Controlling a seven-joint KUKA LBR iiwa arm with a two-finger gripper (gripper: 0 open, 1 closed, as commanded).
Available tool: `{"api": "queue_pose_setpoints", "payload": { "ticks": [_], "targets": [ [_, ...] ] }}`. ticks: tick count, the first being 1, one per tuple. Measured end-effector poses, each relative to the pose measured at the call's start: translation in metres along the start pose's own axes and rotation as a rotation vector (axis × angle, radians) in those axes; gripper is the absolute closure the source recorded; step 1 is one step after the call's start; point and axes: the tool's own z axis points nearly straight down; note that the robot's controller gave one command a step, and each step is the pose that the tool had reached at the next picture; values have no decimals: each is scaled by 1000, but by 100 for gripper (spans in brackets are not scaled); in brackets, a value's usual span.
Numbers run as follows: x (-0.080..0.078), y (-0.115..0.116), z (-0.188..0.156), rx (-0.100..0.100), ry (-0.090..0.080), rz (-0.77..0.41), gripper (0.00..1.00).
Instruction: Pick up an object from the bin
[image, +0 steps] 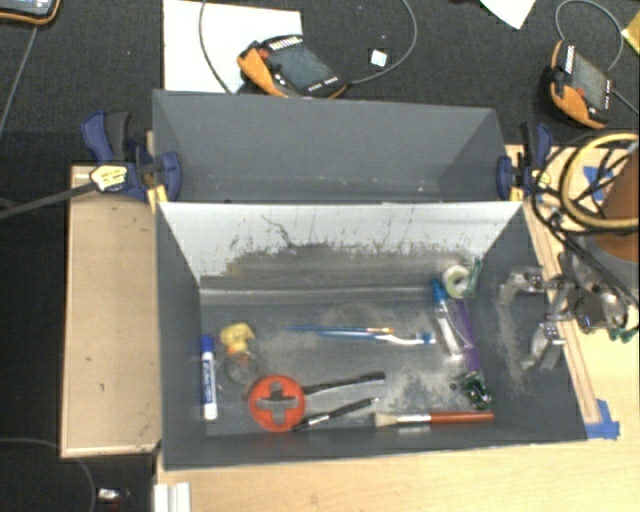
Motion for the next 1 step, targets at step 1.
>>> {"api": "queue_pose_setpoints", "payload": {
  "ticks": [1],
  "targets": [
    [-2,1,-3,2,-7,-6,0]
  ]
}}
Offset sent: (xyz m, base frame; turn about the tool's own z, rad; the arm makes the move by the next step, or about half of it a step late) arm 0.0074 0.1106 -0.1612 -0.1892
